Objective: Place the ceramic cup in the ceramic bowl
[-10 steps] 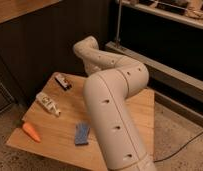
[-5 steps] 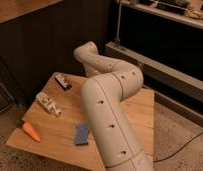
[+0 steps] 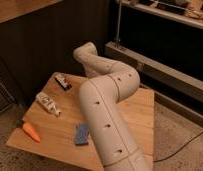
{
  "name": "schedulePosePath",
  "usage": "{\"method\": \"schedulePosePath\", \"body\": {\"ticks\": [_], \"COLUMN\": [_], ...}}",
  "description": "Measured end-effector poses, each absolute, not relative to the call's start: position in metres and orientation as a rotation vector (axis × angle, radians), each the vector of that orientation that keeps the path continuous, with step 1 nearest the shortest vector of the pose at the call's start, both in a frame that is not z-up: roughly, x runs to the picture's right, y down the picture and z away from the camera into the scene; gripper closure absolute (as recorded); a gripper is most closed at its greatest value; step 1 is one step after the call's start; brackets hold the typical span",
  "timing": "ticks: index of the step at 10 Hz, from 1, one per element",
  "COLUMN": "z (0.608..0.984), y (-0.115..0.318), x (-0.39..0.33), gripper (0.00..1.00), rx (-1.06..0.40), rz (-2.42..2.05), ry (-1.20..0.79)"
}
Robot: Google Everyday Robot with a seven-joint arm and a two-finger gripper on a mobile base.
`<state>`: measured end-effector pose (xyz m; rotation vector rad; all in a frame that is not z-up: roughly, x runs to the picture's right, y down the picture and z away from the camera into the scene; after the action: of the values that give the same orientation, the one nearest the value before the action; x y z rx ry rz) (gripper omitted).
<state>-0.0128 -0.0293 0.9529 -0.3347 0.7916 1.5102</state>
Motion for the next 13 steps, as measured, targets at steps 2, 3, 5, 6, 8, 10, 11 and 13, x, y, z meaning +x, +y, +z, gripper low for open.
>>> {"method": "schedulePosePath", "body": {"ticks": [2, 3, 5, 6, 8, 10, 11, 13], "z": [0.954, 0.955, 0.954, 0.952, 0.945, 0.934, 0.930, 0.924], "y": [-0.028, -0.028, -0.032, -0.037, -0.052, -0.064, -0.066, -0.070], "x": [-0.010, -0.009, -0.008, -0.009, -0.009, -0.003, 0.001, 0.008], "gripper": [0.20, 0.20, 0.20, 0.20, 0.20, 0.20, 0.20, 0.20], "rx": [-0.325, -0.320, -0.300, -0.291, -0.280, -0.261, -0.254, -0.261], "rz": [1.512, 1.510, 1.507, 1.514, 1.545, 1.563, 1.569, 1.613], "ry": [0.809, 0.815, 0.822, 0.815, 0.777, 0.763, 0.764, 0.750]}}
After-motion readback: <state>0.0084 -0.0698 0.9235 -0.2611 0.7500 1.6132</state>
